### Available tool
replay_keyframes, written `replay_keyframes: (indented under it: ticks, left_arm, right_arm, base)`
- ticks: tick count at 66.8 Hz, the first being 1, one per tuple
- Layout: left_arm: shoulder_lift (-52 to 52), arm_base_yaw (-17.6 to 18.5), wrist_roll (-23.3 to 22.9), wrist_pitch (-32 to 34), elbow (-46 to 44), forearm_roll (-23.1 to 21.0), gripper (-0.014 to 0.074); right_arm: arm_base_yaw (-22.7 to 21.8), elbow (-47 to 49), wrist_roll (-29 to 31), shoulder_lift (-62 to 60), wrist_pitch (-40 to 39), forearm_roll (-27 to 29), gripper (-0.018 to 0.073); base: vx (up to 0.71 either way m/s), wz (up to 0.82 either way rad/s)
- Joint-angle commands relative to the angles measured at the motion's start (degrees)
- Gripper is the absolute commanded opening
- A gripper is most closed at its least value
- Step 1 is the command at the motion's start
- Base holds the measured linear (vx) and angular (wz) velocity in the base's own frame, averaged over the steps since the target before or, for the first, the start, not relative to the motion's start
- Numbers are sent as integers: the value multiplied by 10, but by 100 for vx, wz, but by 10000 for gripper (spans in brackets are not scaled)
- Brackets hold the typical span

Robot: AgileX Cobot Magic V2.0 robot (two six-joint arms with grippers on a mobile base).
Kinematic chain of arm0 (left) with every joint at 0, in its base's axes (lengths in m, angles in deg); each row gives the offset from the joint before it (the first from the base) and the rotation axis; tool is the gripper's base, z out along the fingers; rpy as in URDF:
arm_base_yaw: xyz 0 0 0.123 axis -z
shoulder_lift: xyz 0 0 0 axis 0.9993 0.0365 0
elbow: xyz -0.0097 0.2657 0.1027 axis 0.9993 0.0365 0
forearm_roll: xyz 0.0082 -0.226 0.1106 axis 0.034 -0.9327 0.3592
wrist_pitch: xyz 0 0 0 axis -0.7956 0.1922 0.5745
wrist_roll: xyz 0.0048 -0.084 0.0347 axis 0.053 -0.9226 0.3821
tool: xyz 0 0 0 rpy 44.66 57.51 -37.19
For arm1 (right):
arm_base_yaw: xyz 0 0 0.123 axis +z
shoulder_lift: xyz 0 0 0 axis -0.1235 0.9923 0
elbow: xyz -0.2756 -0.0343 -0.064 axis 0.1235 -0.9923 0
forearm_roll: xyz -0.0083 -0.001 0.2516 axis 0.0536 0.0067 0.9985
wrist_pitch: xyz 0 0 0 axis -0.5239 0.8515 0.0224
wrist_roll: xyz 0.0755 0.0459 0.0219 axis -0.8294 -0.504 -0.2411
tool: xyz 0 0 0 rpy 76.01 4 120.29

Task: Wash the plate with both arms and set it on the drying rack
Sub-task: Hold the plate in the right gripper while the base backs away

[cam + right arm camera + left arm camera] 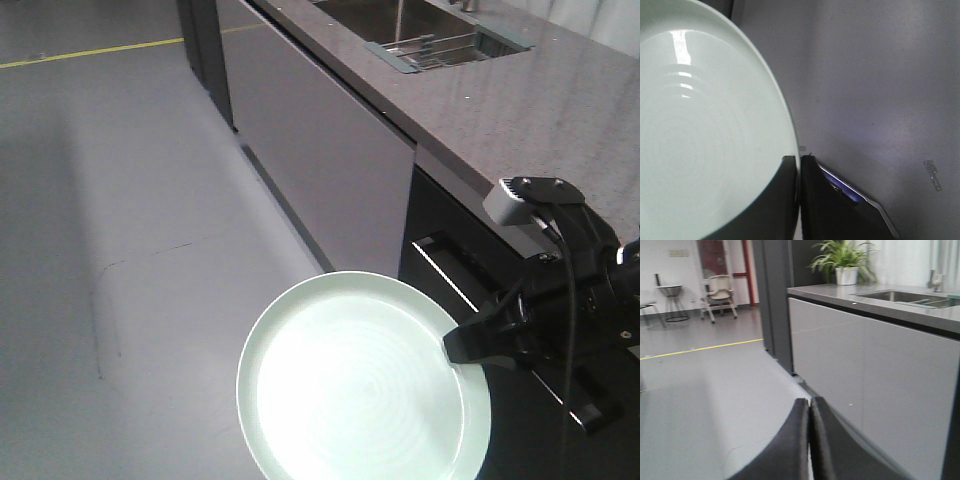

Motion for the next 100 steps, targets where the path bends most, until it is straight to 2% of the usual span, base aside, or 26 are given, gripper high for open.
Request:
replay_keyframes:
  ticks: [1, 100]
  left_arm:
    - [-7, 5, -5, 44, -15, -5, -6]
    - [-7, 4, -5, 44, -15, -5, -6]
  right_arm:
    - [0, 15, 5, -15, -10, 26, -4]
    - [0, 15, 5, -16, -10, 26, -4]
  base:
    - [-10, 52]
    - [1, 30]
